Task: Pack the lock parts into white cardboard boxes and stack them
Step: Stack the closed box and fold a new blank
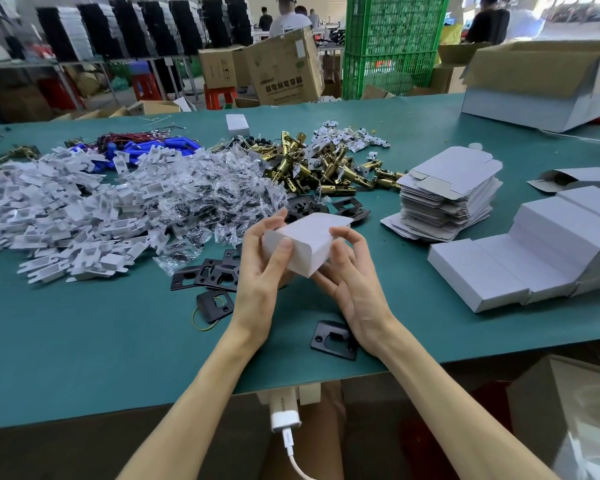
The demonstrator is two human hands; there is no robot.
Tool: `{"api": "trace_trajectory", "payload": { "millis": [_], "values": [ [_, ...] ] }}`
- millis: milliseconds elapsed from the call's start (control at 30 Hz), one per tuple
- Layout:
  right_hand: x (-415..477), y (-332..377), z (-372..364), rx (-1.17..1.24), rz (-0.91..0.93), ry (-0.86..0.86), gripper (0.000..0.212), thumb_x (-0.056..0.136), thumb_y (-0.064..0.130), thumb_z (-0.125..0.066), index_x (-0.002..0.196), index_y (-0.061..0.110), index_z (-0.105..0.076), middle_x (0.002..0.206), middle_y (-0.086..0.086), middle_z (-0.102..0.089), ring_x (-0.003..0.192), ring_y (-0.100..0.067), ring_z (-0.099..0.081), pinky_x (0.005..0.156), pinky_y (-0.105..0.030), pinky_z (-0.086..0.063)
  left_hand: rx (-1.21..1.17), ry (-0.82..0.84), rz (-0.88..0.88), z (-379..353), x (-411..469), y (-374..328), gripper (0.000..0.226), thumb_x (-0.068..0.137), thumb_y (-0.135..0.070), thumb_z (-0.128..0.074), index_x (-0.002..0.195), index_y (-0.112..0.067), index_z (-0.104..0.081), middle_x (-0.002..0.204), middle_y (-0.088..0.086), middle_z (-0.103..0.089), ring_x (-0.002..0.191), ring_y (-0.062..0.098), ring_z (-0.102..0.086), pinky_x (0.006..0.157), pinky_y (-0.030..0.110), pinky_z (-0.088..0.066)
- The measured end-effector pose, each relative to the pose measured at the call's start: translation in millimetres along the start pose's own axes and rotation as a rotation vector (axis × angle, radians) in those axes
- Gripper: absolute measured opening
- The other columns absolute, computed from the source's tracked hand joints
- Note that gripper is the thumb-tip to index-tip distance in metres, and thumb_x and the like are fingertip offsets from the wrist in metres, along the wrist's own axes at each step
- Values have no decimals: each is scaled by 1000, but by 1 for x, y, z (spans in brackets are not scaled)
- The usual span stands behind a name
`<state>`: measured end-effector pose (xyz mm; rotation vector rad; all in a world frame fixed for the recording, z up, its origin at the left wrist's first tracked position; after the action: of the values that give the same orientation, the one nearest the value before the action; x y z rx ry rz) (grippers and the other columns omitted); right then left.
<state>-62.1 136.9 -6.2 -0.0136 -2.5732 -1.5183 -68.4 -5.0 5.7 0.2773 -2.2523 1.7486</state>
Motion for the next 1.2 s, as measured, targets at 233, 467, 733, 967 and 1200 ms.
{"api": "trace_trajectory", "payload": {
  "millis": [233,467,733,967,1200],
  "values": [
    [1,-2,15,-81,104,-185,45,83,24,-80,122,27,-57,137,-14,-55,124,-32,-62,102,-53,-53,-197,104,311,-6,-2,11,56,101,-34,-62,147,-5,-47,140,18,-64,124,37,-66,99,49,-58],
    [0,-2,12,-126,99,-139,67,81,18,-83,135,47,-54,140,-4,-57,125,-24,-62,104,-54,-52,-177,53,323,2,1,14,50,98,-28,-62,141,-4,-54,132,20,-69,109,33,-72,92,46,-61],
    [1,-5,13,-92,78,-139,64,85,10,-81,135,41,-55,137,-7,-57,121,-26,-64,101,-53,-54,-88,20,268,4,1,23,33,107,-15,-48,139,-11,-52,129,11,-72,113,35,-72,92,50,-61],
    [1,-5,14,-40,43,-157,65,80,14,-81,133,41,-55,139,-8,-56,124,-25,-63,99,-47,-56,-109,39,278,2,-1,18,39,102,-24,-51,140,-18,-51,130,12,-69,107,35,-73,77,52,-63],
    [2,-5,14,9,21,-168,60,90,3,-73,136,37,-54,139,-16,-56,119,-26,-66,87,-34,-58,-123,33,286,3,0,17,43,98,-25,-54,139,-12,-51,130,17,-69,109,37,-72,83,55,-63]
  ]
}}
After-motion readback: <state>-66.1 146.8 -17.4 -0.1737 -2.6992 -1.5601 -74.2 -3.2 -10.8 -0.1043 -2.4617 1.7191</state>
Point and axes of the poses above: each hand's wrist, its own x-axis towards the middle knuckle, its own z-axis out of the back of the hand, y = z × x, the point moved 4 cm from there along x, towards the middle knuckle
